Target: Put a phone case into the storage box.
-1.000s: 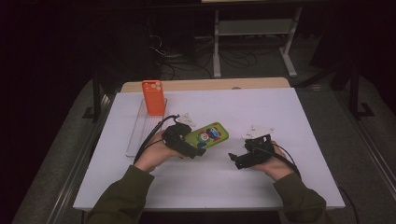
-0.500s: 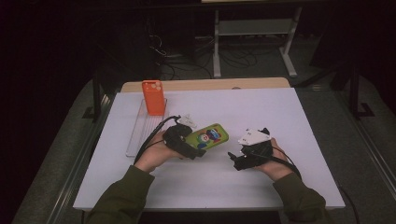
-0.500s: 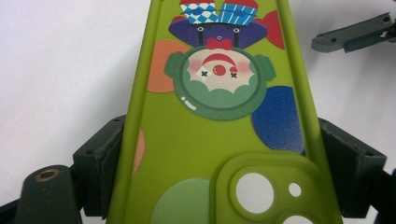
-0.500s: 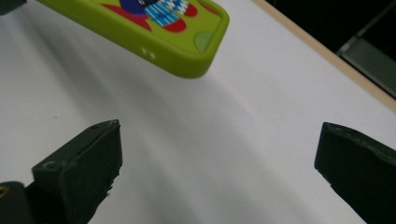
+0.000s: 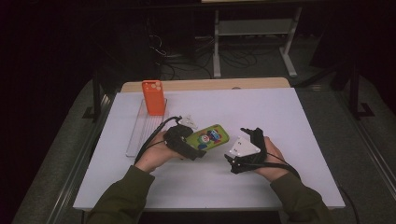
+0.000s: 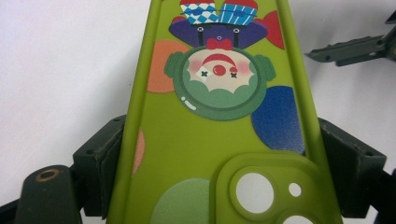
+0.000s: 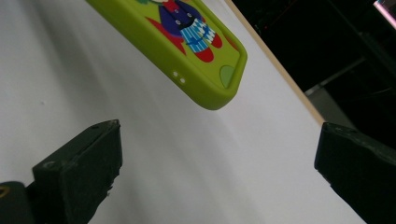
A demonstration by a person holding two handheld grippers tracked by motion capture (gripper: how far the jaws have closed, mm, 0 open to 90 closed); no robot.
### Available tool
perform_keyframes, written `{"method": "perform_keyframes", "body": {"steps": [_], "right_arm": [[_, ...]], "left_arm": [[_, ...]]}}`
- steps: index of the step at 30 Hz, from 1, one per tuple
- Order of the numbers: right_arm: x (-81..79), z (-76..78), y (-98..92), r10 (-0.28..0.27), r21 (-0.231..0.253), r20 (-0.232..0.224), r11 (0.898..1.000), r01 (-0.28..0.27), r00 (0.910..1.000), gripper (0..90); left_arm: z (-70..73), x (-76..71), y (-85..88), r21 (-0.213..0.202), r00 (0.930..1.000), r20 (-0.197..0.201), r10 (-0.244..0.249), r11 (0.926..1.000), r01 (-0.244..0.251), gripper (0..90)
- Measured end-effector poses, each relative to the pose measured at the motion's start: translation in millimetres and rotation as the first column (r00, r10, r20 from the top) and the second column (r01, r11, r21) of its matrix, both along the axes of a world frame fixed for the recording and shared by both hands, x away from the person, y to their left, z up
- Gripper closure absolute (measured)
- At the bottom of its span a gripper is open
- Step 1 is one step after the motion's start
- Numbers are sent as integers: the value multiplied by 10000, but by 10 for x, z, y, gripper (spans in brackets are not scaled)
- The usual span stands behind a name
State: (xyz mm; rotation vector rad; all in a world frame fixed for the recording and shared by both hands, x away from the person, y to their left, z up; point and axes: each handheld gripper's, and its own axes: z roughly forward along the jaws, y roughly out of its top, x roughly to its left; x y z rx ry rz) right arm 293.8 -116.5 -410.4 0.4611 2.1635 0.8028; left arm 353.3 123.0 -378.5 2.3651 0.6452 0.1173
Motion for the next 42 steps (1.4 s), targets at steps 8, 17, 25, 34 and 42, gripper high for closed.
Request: {"method": "perform_keyframes", "body": {"steps": [8, 17, 25, 34, 42], "right_arm": [[-56, -41, 104, 312, -845, 800, 9961, -244, 9963, 6], [-97, -48, 193, 593, -1652, 2051, 9859, -252, 9769, 10], [-110, -24, 281, 1329, -2780, 3131, 9596, -430, 9404, 57], [-135, -93, 446, 2052, -3820, 4038, 9233, -396, 8915, 218], [-131, -211, 529, 2526, -4550, 4382, 8900, -294, 8626, 404]], "left_arm": [[2, -8, -13, -22, 10000, 2, -31, 10000, 31, 155], [-5, -14, -31, 155, 9999, -49, -156, 9998, 157, 155], [2, -14, -52, 174, 9996, -72, -287, 9994, 288, 155], [8, -4, -54, 115, 9997, -60, -251, 9996, 252, 156], [22, 0, -49, 138, 9991, -154, -386, 9992, 388, 156]]}}
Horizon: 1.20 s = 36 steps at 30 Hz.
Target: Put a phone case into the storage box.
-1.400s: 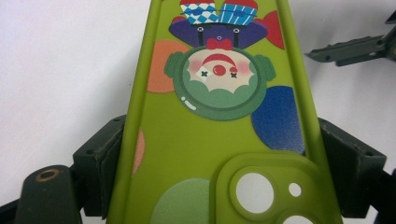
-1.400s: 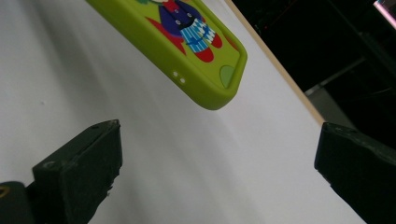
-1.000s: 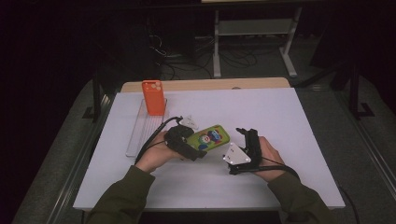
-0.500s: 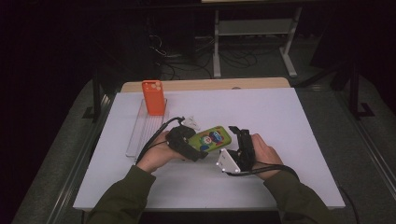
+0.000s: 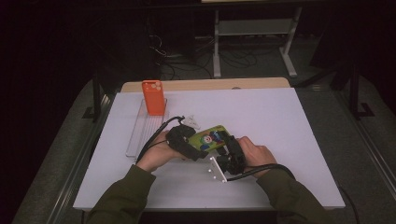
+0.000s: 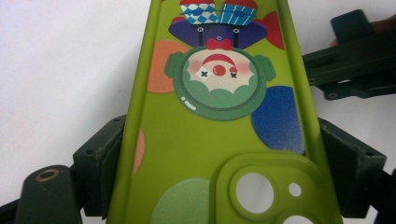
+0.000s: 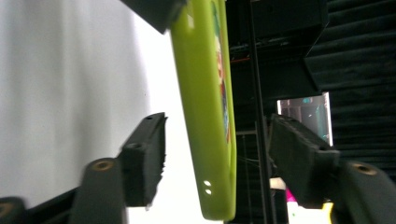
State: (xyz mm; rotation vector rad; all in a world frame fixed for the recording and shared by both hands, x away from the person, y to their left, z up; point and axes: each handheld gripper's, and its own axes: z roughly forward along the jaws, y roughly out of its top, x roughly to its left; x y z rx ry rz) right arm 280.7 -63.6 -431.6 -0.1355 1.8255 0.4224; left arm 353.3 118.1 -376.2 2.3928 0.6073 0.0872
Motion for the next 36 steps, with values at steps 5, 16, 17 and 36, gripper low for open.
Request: {"method": "perform_keyframes", "body": {"steps": [5, 16, 17, 36], "right_arm": [[-22, -45, 34, 112, -98, 209, 9999, -110, 9997, 496], [-50, -48, 37, 240, -419, 320, 9989, -226, 9992, 632], [-51, -50, 39, 243, -403, 299, 9989, -230, 9993, 642], [-67, -39, 58, 130, -278, 117, 9995, -127, 9998, 763]], "left_arm": [[-4, -6, -10, -165, 10000, -93, -18, 9999, 17, 155], [7, -2, 1, -102, 9999, -53, -101, 9999, 100, 155], [7, -1, 1, -110, 9999, -54, -101, 9999, 101, 155], [23, 9, 32, -748, 9999, 94, -34, 9972, 41, 85]]}}
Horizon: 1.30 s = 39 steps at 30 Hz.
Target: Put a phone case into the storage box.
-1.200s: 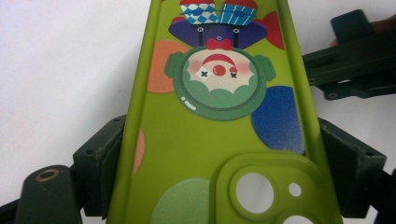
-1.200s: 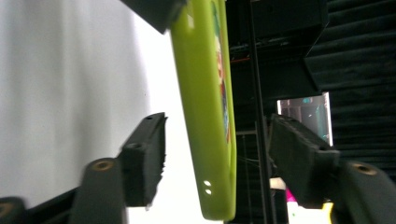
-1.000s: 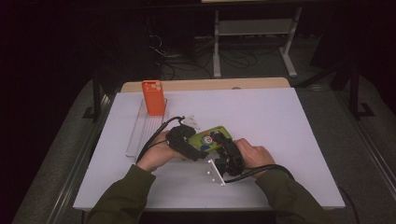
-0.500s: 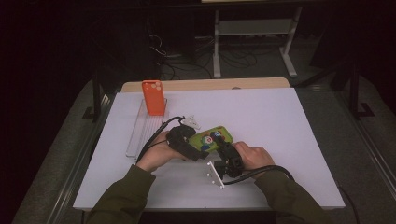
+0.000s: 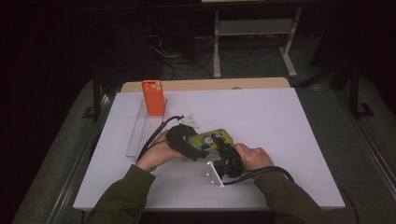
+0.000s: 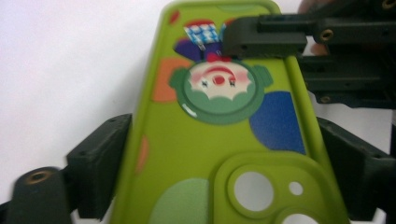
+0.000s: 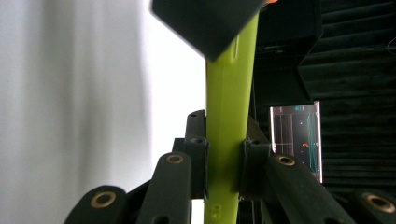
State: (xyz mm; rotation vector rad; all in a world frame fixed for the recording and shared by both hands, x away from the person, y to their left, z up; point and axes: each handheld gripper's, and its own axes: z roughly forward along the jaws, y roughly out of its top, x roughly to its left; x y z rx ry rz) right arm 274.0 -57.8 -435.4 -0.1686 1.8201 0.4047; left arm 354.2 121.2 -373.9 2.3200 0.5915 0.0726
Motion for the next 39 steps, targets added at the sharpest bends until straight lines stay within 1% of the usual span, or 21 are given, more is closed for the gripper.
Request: {"method": "perform_keyframes", "body": {"steps": [2, 3, 5, 7, 11, 12, 15, 17, 18, 19, 22, 24, 26, 27, 28, 29, 31, 32, 35, 36, 39], "right_arm": [[1, -4, -5, -20, -39, -15, 10000, 20, 10000, 763], [4, -5, -6, -30, -37, -22, 10000, 30, 10000, 763], [11, -4, -9, -67, 64, -80, 10000, 68, 9999, 763], [21, 4, -18, -144, 132, -126, 9998, 145, 9998, 763], [46, 26, -50, -351, 473, -384, 9982, 369, 9986, 763], [56, 38, -60, -381, 616, -536, 9972, 414, 9978, 762], [73, 53, -86, -617, 923, -1043, 9932, 714, 9926, 762], [89, 84, -100, -690, 1385, -1312, 9865, 872, 9890, 762], [102, 104, -113, -689, 1523, -1348, 9843, 894, 9885, 762], [113, 116, -124, -657, 1652, -1565, 9820, 917, 9855, 762], [153, 152, -161, -735, 1883, -1953, 9758, 1109, 9780, 761], [172, 188, -190, -801, 2186, -2321, 9668, 1322, 9694, 762], [194, 213, -215, -805, 2557, -2644, 9550, 1503, 9611, 762], [188, 219, -219, -901, 2932, -2963, 9389, 1804, 9508, 762], [192, 230, -230, -914, 3111, -3209, 9299, 1960, 9427, 761], [195, 229, -230, -870, 3496, -3513, 9115, 2168, 9322, 761], [219, 253, -261, -849, 3721, -3810, 8975, 2368, 9207, 761], [236, 267, -278, -746, 3857, -4063, 8895, 2450, 9107, 761], [280, 301, -327, -613, 4314, -4680, 8548, 2884, 8816, 762], [287, 304, -331, -587, 4528, -4869, 8362, 3093, 8715, 761], [320, 315, -360, -387, 4923, -5353, 7974, 3490, 8438, 761]], "left_arm": [[19, -8, 13, -404, 10000, -39, 36, 9992, -38, 24], [29, -13, 21, -579, 9999, -107, -33, 9983, 27, 18], [50, -23, 40, -806, 9997, 27, -227, 9965, 228, 1], [70, -26, 60, -888, 9995, 85, -318, 9955, 325, 0], [99, -22, 104, -1065, 9994, 273, -199, 9941, 227, 0], [114, -9, 129, -919, 9988, 411, -258, 9953, 295, 0], [143, 2, 177, -1081, 9989, 466, -88, 9940, 138, 0], [157, -1, 200, -1420, 9990, 416, 154, 9898, -94, 0], [172, 14, 227, -1328, 9988, 492, 85, 9911, -19, 0], [178, 12, 235, -1493, 9986, 482, 205, 9887, -131, 0], [205, 31, 282, -1494, 9976, 652, 236, 9887, -136, 0], [215, 34, 295, -1599, 9971, 659, 375, 9868, -266, 0], [222, 44, 309, -1663, 9965, 738, 379, 9857, -252, 0], [227, 52, 320, -1587, 9962, 805, 340, 9871, -208, 0], [226, 42, 316, -1707, 9962, 708, 501, 9846, -374, 0], [229, 50, 324, -1662, 9956, 812, 463, 9856, -323, 0], [227, 53, 324, -1799, 9948, 858, 545, 9829, -384, 0], [228, 57, 328, -1776, 9943, 921, 529, 9834, -359, 0], [231, 65, 336, -1736, 9931, 1044, 541, 9842, -353, 0], [231, 67, 336, -1729, 9926, 1079, 561, 9842, -368, 0], [228, 56, 323, -1865, 9921, 1004, 751, 9809, -554, 0]]}}
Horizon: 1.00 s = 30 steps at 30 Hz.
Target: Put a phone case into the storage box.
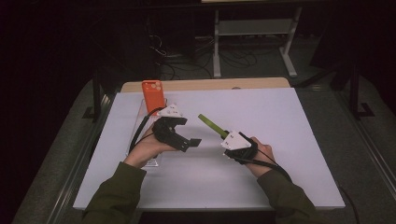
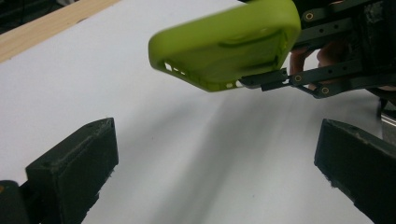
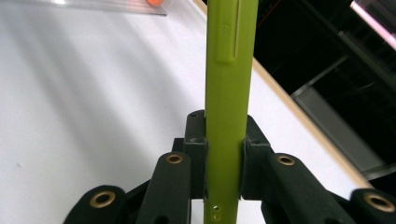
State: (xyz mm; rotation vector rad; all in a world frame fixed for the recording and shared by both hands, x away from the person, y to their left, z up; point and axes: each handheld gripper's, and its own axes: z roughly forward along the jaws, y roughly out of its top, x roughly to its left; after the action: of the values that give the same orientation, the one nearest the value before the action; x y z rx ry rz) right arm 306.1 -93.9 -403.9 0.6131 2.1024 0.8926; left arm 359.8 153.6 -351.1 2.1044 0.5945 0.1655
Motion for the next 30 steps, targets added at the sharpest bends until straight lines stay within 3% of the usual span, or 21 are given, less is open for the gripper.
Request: {"method": "perform_keyframes", "body": {"steps": [5, 9, 15, 18, 20, 23, 25, 28, 30], "right_arm": [[45, 13, -31, -102, 1064, -811, 9941, 188, 9967, 761], [74, 27, -56, -150, 1892, -1502, 9810, 437, 9885, 761], [116, 37, -106, 10, 3005, -2472, 9508, 757, 9690, 762], [117, 45, -111, 42, 3619, -2902, 9262, 1056, 9570, 761], [120, 50, -118, 57, 3878, -3069, 9140, 1196, 9517, 761], [110, 56, -101, 91, 3999, -3077, 9086, 1206, 9515, 761], [107, 57, -91, 120, 3940, -2956, 9124, 1105, 9552, 761], [99, 65, -77, 171, 3992, -2885, 9109, 1040, 9573, 761], [91, 74, -63, 190, 4079, -2881, 9070, 1048, 9574, 761]], "left_arm": [[-1, 5, -8, -99, 9999, 29, 157, 9998, -157, 0], [-4, 5, -20, -241, 9993, 27, 376, 9990, -376, 0], [8, 10, -61, -671, 9964, 120, 842, 9943, -832, 0], [8, 7, -107, -1030, 9936, 86, 1130, 9884, -1115, 0], [14, 13, -138, -1226, 9927, 89, 1200, 9854, -1180, 0], [11, 34, -200, -1370, 9925, 94, 1222, 9833, -1197, 0], [0, 51, -243, -1569, 9917, 53, 1286, 9795, -1262, 0], [-12, 88, -290, -1726, 9900, -61, 1406, 9751, -1395, 0], [-24, 116, -325, -2015, 9890, -144, 1473, 9684, -1471, 0]]}}
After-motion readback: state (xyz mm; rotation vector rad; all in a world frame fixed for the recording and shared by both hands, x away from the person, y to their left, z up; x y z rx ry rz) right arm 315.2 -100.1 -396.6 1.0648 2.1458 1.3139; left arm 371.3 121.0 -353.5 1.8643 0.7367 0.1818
